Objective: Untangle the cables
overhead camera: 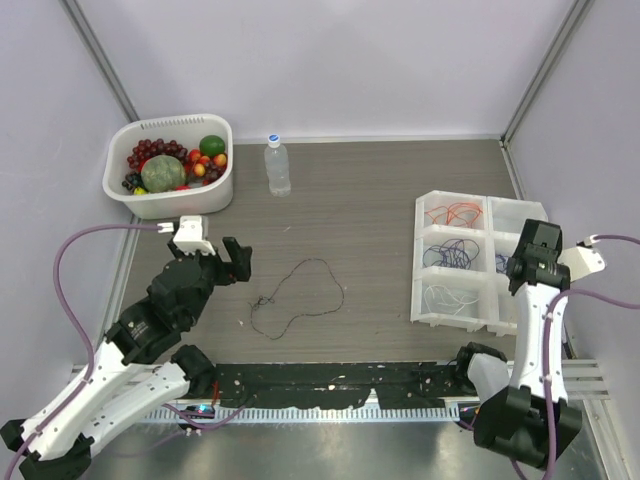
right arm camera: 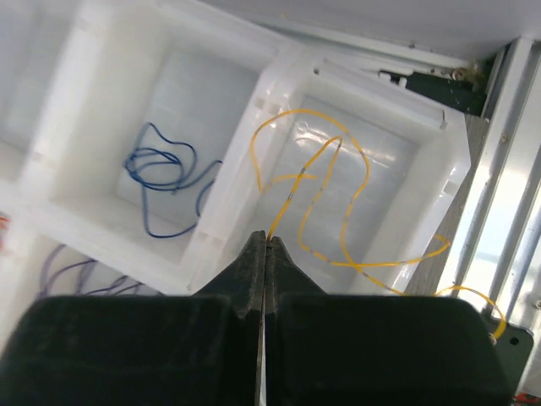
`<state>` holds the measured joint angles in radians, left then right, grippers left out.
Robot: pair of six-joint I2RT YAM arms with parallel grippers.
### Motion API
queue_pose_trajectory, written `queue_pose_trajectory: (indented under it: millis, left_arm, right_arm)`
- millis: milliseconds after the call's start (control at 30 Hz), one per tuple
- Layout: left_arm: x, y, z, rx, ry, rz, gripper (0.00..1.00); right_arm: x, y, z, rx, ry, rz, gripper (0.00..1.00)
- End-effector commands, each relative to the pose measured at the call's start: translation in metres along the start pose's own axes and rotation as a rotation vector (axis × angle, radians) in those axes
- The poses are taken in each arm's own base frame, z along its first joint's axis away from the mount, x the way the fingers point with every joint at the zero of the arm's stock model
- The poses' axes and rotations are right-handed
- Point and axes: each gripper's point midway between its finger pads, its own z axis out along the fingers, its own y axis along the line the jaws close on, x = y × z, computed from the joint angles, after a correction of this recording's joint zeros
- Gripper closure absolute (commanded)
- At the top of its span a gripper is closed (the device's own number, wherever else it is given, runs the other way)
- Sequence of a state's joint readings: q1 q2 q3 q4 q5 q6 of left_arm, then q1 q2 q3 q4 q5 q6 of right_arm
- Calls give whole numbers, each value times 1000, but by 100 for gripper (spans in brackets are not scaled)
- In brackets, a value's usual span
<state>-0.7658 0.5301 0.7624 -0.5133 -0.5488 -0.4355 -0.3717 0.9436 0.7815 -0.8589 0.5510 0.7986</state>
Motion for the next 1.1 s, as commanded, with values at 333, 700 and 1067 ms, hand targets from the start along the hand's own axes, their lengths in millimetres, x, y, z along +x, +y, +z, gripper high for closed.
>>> queue_pose_trajectory:
  millis: [333, 700, 1067]
  left_arm:
    - [-22, -17, 4, 43, -34, -20, 15]
    - [-9, -14, 2, 49, -4, -11, 14]
    - [34, -18, 23, -26, 212, 39, 11]
  right_arm:
    - [-55, 37, -20, -185, -183, 174, 99]
    - [-18, -18, -7, 68, -109, 199, 99]
    - [-27, 37, -39, -270, -67, -55, 41]
